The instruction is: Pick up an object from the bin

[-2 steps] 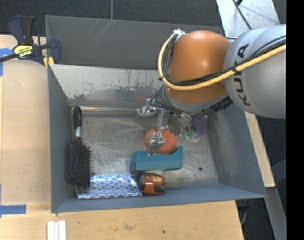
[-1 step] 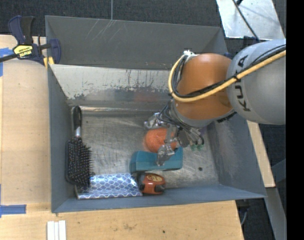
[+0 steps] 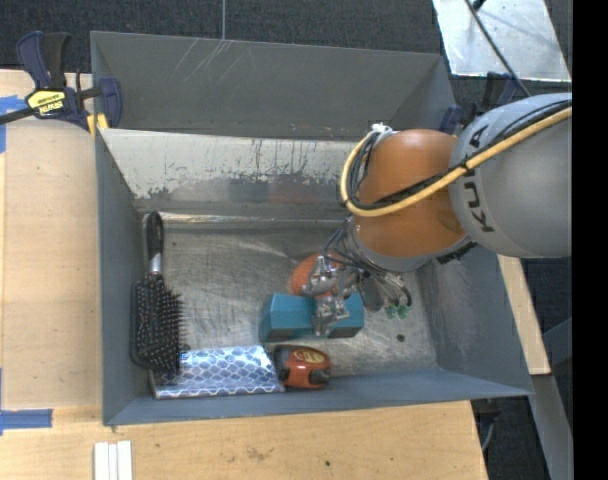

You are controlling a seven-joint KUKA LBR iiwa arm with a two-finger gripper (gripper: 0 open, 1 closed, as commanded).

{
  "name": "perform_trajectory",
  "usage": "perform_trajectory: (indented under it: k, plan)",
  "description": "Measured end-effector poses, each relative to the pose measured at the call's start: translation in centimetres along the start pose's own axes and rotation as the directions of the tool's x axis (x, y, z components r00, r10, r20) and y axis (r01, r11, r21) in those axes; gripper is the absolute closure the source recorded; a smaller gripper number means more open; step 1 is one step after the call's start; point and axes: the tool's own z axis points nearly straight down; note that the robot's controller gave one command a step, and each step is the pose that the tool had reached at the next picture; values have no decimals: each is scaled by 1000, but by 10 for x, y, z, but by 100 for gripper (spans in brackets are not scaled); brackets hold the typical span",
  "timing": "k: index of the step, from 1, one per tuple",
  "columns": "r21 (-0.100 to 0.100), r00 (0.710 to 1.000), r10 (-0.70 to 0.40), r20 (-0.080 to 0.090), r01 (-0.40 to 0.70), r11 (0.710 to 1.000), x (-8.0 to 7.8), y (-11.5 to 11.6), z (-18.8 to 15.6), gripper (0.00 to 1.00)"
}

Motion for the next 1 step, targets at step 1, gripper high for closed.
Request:
perform_trajectory:
  k: [1]
  plan:
    - [0, 1000, 1, 1, -1, 1000, 0, 0, 0, 100]
